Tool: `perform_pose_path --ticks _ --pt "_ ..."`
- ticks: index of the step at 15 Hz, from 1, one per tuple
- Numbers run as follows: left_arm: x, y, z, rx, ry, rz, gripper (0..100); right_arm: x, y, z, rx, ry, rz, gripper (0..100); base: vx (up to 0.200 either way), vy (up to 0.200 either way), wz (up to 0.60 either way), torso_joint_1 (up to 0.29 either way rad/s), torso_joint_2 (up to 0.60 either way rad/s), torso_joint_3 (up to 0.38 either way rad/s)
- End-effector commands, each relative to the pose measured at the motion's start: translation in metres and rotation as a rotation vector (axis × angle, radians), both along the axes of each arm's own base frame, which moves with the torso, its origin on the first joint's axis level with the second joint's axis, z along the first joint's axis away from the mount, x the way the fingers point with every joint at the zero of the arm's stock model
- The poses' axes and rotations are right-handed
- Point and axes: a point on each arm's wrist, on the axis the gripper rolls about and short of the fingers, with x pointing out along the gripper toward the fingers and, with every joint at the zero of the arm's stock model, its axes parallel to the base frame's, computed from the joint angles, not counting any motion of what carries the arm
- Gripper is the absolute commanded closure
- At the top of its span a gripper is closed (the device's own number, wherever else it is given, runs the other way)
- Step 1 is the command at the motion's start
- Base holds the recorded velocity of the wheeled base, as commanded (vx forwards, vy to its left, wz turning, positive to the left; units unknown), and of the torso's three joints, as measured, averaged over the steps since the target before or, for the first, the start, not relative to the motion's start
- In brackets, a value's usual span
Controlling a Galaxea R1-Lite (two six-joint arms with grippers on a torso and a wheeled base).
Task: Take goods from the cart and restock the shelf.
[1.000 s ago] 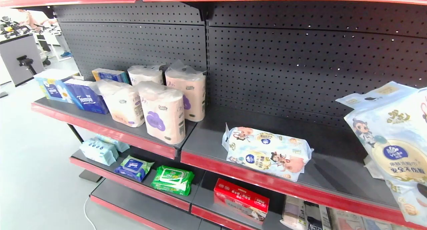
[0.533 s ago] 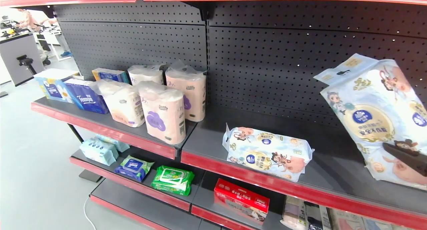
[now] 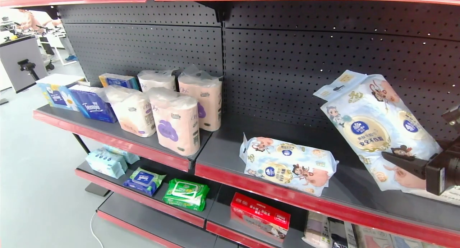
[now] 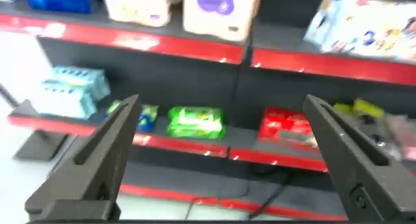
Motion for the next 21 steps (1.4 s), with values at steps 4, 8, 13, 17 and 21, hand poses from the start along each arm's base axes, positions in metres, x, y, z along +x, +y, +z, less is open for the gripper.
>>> perform_pose_path --ticks 4,8,13,17,21 --pt "0.0038 -0.0043 -0.0104 0.027 -0.032 -0.161 0 0.0042 -0.0025 0.0005 -0.001 0.005 -0.015 100 0.0 0.0 0.0 0.0 0.0 0.0" --pt "0.0058 -0.0013 -0.0108 -0.038 -0.028 0.006 0 0.0068 -0.0044 0.0 -0.002 0.011 -0.027 100 0.0 0.0 0.0 0.0 0.0 0.0" --pt "0.0065 0.0021 -0.0111 -0.03 -0.033 0.159 0 0.0089 -0.006 0.0008 -0.007 0.01 -0.034 100 0.0 0.0 0.0 0.0 0.0 0.0" --pt "0.0052 -0.0036 -0.011 0.034 -0.048 -0.158 0 0.0084 -0.006 -0.0009 -0.007 0.016 -0.034 100 0.0 0.0 0.0 0.0 0.0 0.0" --pt "0.0088 -0.0042 -0.0187 -0.003 -0.036 -0.127 0 0.0077 -0.0062 -0.0008 -0.006 0.015 -0.036 100 0.0 0.0 0.0 0.0 0.0 0.0"
